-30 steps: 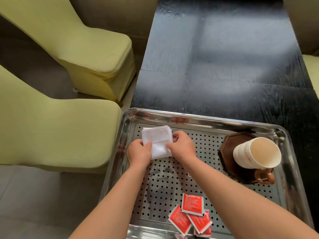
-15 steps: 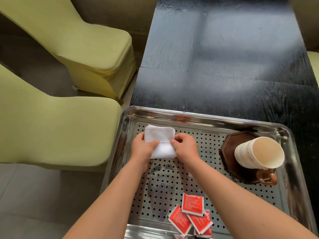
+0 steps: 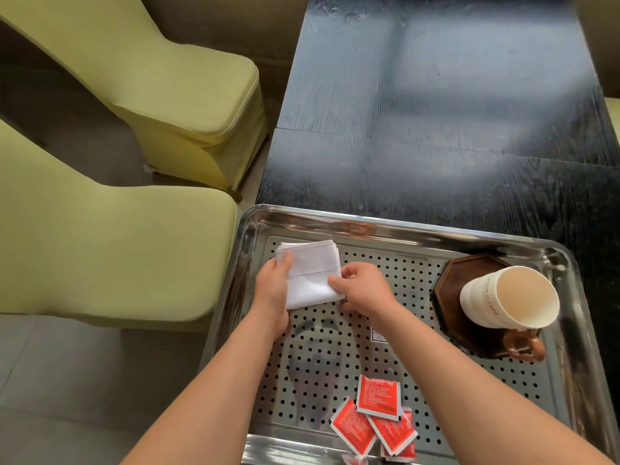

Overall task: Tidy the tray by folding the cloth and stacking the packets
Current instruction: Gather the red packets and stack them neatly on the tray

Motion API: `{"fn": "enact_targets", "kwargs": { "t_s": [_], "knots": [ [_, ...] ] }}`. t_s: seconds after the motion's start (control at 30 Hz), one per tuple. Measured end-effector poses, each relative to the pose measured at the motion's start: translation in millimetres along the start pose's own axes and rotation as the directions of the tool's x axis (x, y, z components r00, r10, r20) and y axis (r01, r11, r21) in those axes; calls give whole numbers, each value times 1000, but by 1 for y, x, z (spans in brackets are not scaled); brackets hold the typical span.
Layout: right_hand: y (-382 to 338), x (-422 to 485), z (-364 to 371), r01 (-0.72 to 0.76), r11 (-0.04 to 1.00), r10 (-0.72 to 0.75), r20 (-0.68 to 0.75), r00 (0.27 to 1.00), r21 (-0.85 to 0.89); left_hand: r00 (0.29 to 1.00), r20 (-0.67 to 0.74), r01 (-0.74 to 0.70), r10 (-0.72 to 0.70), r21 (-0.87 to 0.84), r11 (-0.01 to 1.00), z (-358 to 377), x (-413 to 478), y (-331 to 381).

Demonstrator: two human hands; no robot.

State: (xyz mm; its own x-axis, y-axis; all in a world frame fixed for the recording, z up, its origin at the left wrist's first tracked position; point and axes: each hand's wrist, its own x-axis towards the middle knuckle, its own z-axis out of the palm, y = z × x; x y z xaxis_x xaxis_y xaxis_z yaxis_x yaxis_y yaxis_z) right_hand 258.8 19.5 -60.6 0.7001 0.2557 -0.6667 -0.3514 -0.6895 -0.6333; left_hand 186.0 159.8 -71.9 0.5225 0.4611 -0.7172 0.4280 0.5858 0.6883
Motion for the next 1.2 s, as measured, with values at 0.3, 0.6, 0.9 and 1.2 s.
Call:
{"fn": "enact_targets", "kwargs": {
  "t_s": [0.3, 0.6, 0.9, 1.2],
  "knots": [
    [8, -6, -12, 7, 961, -34, 91, 995, 278, 989, -85, -111, 118, 86, 990, 4, -1, 11],
    [10, -8, -1, 39, 959, -56, 50, 997, 281, 955, -167, -214, 244, 177, 961, 6, -1, 6],
    [12, -9, -2, -18, 940, -16, 96, 995, 341, 989, 36, -145, 141, 310, 940, -18, -12, -4],
    [-8, 22, 12, 10, 980, 21, -153, 988, 196, 944, -6, -304, 329, 364, 880, -25, -14, -7]
  ]
}}
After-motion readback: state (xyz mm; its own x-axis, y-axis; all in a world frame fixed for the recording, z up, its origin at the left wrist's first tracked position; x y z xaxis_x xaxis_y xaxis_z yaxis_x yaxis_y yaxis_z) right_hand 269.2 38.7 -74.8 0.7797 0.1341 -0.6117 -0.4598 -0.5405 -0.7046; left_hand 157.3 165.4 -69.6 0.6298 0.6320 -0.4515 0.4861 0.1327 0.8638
